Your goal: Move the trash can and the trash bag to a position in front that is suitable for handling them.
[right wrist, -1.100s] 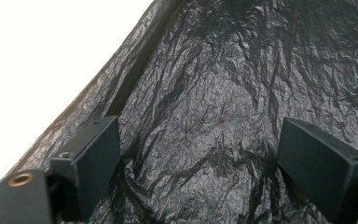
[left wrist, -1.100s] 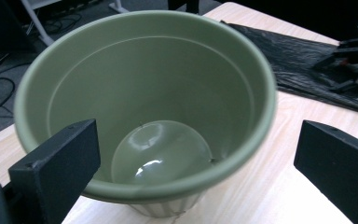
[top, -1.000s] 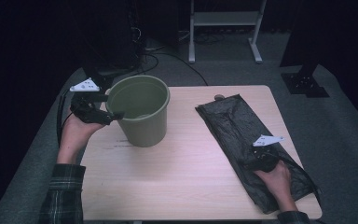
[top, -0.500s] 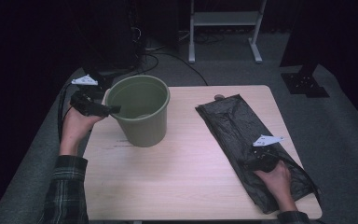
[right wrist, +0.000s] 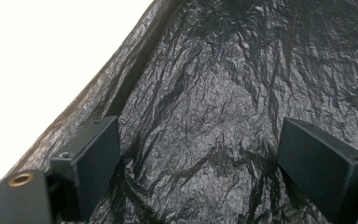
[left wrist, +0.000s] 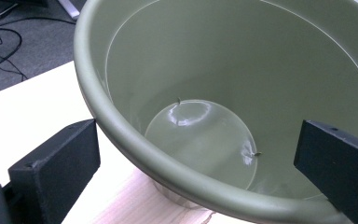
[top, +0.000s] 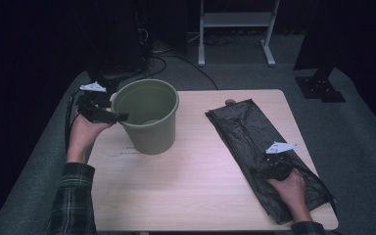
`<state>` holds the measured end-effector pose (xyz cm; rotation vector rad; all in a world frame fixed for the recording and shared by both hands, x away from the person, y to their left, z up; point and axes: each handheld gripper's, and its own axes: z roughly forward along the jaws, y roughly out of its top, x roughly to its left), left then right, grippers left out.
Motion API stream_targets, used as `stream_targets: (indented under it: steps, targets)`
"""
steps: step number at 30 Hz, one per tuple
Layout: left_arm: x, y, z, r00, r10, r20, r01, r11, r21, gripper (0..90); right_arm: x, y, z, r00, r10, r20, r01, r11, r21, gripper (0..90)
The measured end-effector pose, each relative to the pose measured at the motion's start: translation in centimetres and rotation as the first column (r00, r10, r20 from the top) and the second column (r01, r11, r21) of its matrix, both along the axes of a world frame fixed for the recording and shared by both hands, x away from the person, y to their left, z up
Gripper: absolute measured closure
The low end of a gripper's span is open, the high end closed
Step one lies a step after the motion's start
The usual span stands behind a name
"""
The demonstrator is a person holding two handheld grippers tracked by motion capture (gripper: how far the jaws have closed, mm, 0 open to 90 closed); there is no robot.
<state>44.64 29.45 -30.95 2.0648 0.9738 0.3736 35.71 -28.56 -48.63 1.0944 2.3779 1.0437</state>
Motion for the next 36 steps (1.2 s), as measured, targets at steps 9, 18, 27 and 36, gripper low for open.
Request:
stream_targets:
  steps: [9,18,27,36]
  targets:
    - [-0.5,-1.7,-0.2,0.9969,-0.072,-0.030,0.073,0.9974,0.004,0.0,0.0,0.0,0.0,1.0000,-0.001,0.000,0.001,1.000,0.000,11.9]
    - [-1.7,-4.5,-0.4,0.9875,-0.156,-0.019,0.157,0.9875,0.014,0.0,0.0,0.0,0.0,1.0000,-0.001,0.000,0.001,1.000,0.000,11.9]
    - [-3.2,-6.6,-0.6,0.9765,-0.216,-0.007,0.216,0.9765,0.002,0.0,0.0,0.0,0.0,1.0000,-0.001,0.000,0.001,1.000,0.000,11.9]
    - [-4.7,-8.8,-0.8,0.9615,-0.275,-0.002,0.275,0.9614,-0.014,0.0,0.0,0.0,0.0,1.0000,-0.001,-0.001,0.001,1.000,0.000,11.8]
